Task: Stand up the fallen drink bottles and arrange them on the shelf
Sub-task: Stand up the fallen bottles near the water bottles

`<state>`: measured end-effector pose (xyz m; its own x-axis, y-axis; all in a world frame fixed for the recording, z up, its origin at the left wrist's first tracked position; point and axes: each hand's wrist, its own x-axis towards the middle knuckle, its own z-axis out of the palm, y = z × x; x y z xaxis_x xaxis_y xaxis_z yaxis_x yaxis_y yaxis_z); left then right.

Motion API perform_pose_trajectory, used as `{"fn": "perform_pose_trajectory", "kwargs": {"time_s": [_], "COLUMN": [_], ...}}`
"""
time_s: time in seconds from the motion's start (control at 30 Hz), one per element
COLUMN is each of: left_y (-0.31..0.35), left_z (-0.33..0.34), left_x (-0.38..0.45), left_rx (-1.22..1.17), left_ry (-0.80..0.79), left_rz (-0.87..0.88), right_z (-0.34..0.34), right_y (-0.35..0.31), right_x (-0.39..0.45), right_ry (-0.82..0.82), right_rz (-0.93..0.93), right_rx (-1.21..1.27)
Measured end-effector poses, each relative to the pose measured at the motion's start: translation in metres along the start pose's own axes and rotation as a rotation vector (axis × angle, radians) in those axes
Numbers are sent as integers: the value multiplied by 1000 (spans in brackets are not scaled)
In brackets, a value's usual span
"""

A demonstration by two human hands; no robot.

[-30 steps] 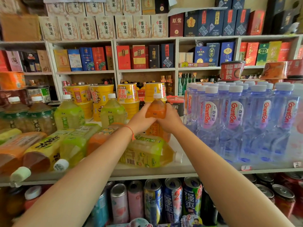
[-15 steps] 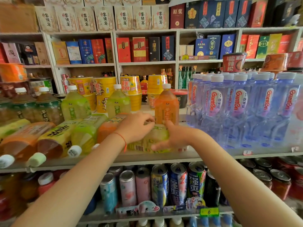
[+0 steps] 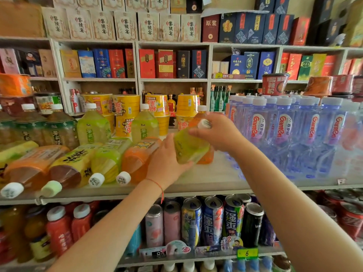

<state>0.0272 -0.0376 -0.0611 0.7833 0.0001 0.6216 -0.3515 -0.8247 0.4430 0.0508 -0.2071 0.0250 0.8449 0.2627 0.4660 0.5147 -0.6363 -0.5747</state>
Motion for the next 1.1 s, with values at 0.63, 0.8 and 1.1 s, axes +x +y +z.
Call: {"fn": "perform_pose_trajectory", "kwargs": {"time_s": [0.63, 0.8, 1.1], "left_y": [9, -25, -55], "left_z": [14, -52, -82], "left_x": [34, 16, 4], "left_rx": [229, 511, 474], "left_ry": [-396, 77, -183], "left_rz": [9, -75, -197], "right_z": [62, 94, 139], "right_y": [34, 13, -14], "right_x": [9, 8, 21], "right_ry": [736, 320, -272], "right_rz": [-224, -492, -517], "right_rx": [-356, -177, -498]}}
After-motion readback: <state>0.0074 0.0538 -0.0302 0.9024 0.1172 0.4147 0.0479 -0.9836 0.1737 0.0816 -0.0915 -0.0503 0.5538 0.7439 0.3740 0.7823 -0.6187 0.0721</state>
